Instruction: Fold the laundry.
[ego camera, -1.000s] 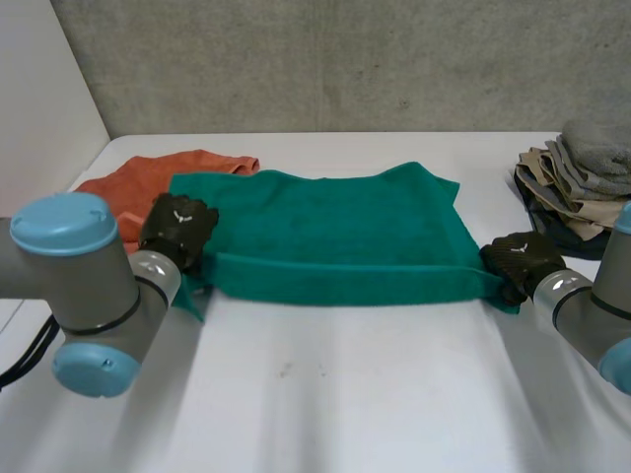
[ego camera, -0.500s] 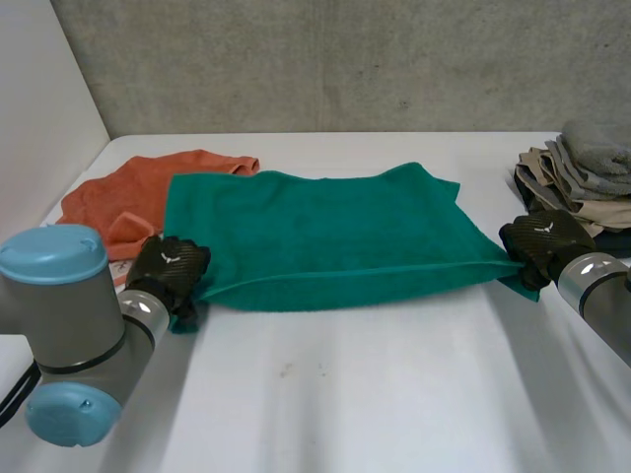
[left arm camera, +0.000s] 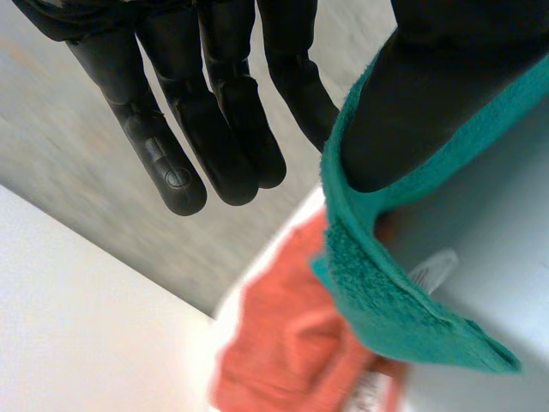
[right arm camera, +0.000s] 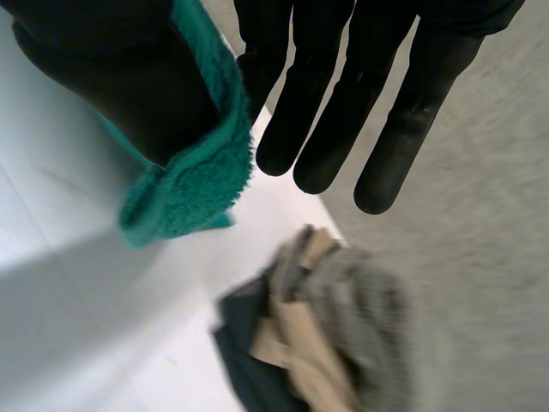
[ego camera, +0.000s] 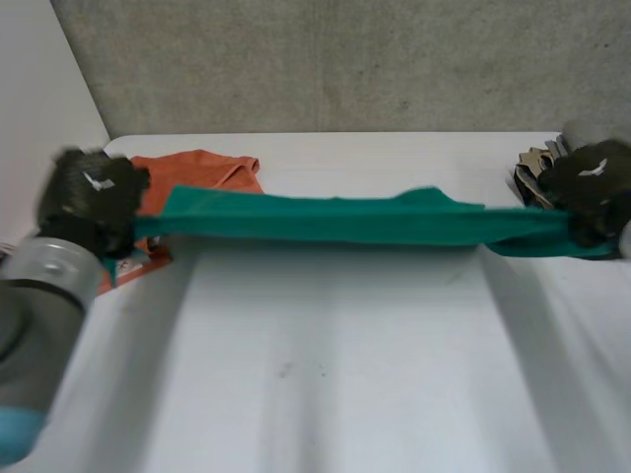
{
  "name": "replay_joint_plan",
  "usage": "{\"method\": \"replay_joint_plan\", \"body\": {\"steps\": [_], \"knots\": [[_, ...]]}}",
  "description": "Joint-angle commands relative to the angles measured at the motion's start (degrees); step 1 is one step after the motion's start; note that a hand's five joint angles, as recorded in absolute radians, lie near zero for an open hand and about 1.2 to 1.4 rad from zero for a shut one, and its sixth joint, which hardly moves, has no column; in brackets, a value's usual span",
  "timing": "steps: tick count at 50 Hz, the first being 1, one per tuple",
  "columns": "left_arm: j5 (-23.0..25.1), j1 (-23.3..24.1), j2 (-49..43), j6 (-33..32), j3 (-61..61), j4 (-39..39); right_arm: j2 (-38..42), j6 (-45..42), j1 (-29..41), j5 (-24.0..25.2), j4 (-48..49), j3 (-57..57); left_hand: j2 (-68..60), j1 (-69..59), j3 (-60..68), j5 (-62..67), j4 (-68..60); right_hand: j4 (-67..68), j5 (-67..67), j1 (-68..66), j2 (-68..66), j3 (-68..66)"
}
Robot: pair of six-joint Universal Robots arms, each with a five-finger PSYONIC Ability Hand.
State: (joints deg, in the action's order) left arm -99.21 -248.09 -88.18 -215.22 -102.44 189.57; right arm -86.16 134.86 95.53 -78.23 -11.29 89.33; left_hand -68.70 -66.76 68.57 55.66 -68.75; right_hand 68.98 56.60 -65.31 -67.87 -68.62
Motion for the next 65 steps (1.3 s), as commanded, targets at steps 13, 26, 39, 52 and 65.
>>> {"method": "replay_joint_plan", "body": {"steps": [13, 26, 39, 52, 65], "knots": [[6.75, 0.59, -11.79, -13.47, 7.41, -10.64, 11.33, -13.48, 5.09, -7.44, -18.07, -14.25, -11.30, -13.24, 11.43, 14.34, -11.25, 11.02, 13.40, -14.69, -12.13, -11.38], [4.64, -1.35, -37.33, -23.57, 42.92, 5.62, 29.03, -11.11, 8.27, -15.64, 13.80, -37.47, -11.30, -13.24, 11.43, 14.34, -11.25, 11.02, 13.40, -14.69, -12.13, -11.38], [3.77, -1.87, -31.53, -17.70, 40.57, 35.97, 24.02, -9.17, 10.99, -15.90, 40.82, -32.91, -11.30, -13.24, 11.43, 14.34, -11.25, 11.02, 13.40, -14.69, -12.13, -11.38], [4.47, -2.93, -32.32, -11.10, 20.45, 32.62, 29.20, -1.79, 11.26, -14.67, 31.77, -22.36, -11.30, -13.24, 11.43, 14.34, -11.25, 11.02, 13.40, -14.69, -12.13, -11.38], [4.73, -2.14, -27.16, -12.15, -1.60, 30.60, 31.06, -1.96, 10.47, -11.60, 9.11, -12.09, -11.30, -13.24, 11.43, 14.34, -11.25, 11.02, 13.40, -14.69, -12.13, -11.38]]}}
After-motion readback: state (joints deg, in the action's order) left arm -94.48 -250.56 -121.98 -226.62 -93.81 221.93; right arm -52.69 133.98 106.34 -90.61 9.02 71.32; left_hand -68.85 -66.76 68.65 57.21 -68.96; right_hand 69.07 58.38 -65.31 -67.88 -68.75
